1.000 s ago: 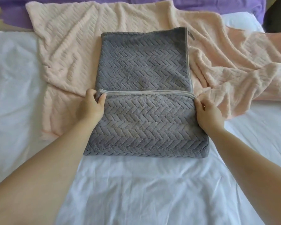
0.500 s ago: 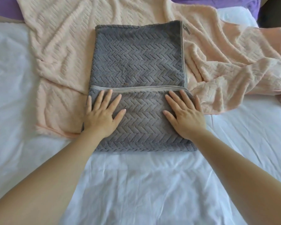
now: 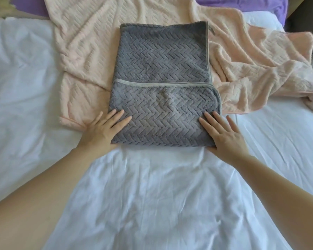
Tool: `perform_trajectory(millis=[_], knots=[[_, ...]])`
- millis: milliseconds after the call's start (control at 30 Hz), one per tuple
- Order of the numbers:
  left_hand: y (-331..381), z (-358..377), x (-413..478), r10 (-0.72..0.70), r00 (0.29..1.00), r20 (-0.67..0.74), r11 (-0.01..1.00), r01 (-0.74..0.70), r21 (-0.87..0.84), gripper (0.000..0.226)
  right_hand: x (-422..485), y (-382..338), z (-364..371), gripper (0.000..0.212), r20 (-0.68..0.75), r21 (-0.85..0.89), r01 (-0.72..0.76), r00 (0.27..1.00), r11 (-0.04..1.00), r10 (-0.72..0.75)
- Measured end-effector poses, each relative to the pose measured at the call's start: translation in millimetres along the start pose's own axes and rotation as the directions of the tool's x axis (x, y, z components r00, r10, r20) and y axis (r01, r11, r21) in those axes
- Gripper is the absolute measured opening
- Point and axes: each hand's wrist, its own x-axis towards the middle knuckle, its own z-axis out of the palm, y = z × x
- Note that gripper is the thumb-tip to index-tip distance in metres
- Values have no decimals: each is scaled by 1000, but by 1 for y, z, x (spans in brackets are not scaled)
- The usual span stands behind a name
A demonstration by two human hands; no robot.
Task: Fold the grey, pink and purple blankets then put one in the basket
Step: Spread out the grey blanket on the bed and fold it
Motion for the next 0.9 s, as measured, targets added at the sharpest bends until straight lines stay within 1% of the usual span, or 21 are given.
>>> perform_trajectory(millis=[100,167,300,367,433,533,600,667,700,767,800,833,867,900], knots=[[1,-9,-2,-27,1000,0,993,27,-116,85,-3,-4,-9,77,-33,30,12,999,999,-11],[1,-20,-6,-57,998,9,978,58,-199,78,-8,-5,-20,68,-18,74,2,1000,997,0],[12,-51,-26,-115,991,65,967,126,-220,67,-29,-6,-53,63,11,159,0,1000,987,-1],[22,-68,-41,-162,978,134,958,189,-215,62,-45,-10,-72,63,60,182,-16,998,983,6],[30,-83,-57,-162,964,209,948,211,-240,58,-63,-15,-90,62,120,214,-42,993,976,16],[40,-109,-81,-121,953,277,882,231,-410,41,-89,-25,-114,54,217,284,-123,974,951,61],[44,-126,-95,-84,942,324,806,256,-534,24,-102,-33,-134,38,307,355,-222,945,908,111],[47,-139,-107,-50,924,380,671,313,-673,21,-110,-37,-153,17,411,439,-317,903,841,125],[46,-144,-112,-36,911,410,602,348,-719,18,-112,-37,-162,12,463,476,-355,879,805,114],[42,-150,-118,2,869,495,496,429,-755,13,-113,-34,-173,18,552,536,-427,830,729,80],[39,-153,-119,27,844,536,457,466,-757,17,-112,-30,-175,21,581,563,-458,811,688,65],[36,-155,-118,43,829,557,408,495,-767,29,-109,-25,-175,24,597,593,-489,800,639,58],[34,-155,-116,39,824,565,329,524,-786,42,-106,-20,-173,25,598,637,-520,799,569,61],[30,-152,-112,6,828,560,218,546,-809,53,-102,-15,-169,28,587,694,-553,805,461,81]])
